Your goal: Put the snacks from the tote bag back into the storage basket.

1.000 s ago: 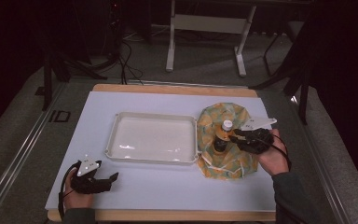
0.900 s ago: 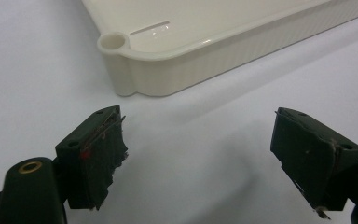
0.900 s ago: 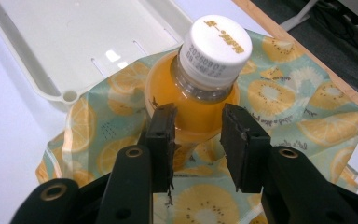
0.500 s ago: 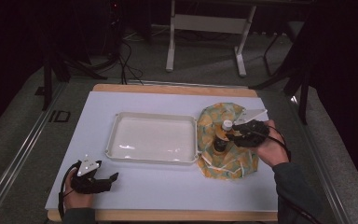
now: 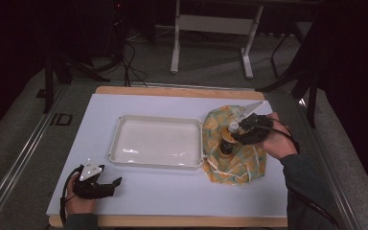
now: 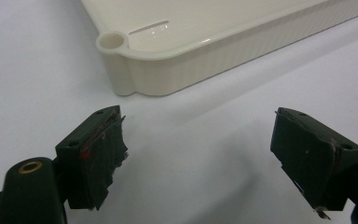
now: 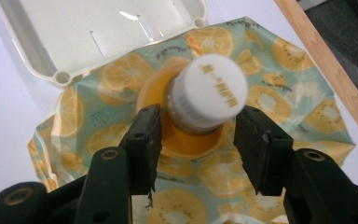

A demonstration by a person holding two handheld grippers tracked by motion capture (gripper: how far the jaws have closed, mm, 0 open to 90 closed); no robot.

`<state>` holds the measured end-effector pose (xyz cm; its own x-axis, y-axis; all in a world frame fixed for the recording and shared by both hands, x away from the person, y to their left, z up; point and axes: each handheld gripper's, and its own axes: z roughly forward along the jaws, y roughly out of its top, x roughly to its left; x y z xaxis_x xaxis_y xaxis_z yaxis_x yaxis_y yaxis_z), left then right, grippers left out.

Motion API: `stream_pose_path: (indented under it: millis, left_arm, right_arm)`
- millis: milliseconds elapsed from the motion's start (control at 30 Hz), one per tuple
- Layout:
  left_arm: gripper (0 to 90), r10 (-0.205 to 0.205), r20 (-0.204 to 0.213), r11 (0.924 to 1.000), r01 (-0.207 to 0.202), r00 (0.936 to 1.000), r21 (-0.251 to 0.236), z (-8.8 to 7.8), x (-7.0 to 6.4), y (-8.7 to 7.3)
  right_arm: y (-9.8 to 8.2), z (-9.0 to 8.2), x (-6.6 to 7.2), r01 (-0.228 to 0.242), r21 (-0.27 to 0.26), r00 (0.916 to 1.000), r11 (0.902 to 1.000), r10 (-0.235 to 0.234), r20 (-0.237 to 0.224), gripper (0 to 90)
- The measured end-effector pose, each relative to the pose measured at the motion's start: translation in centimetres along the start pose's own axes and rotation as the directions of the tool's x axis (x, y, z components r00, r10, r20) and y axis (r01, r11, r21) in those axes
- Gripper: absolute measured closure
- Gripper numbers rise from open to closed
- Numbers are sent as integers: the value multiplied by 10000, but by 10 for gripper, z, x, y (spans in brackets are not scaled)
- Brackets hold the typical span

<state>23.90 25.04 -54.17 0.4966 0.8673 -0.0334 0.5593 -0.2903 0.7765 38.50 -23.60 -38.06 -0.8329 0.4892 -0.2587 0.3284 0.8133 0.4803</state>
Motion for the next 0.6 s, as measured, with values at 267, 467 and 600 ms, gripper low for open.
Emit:
stream_pose_path:
  millis: [267,467,600]
  left_arm:
    - [176,-13,12,10000,13,10000,-14,0,0,0]
    - [176,-4,25,10000,4,10000,-11,0,0,0]
    - [177,1,37,10000,-1,10000,-8,0,0,0]
  right_arm:
    - [13,0,-7,301,650,9995,9974,-299,-30,496]
    - [24,4,-10,380,979,9992,9945,-364,-188,478]
    - [32,7,-13,445,1207,9980,9917,-388,-494,476]
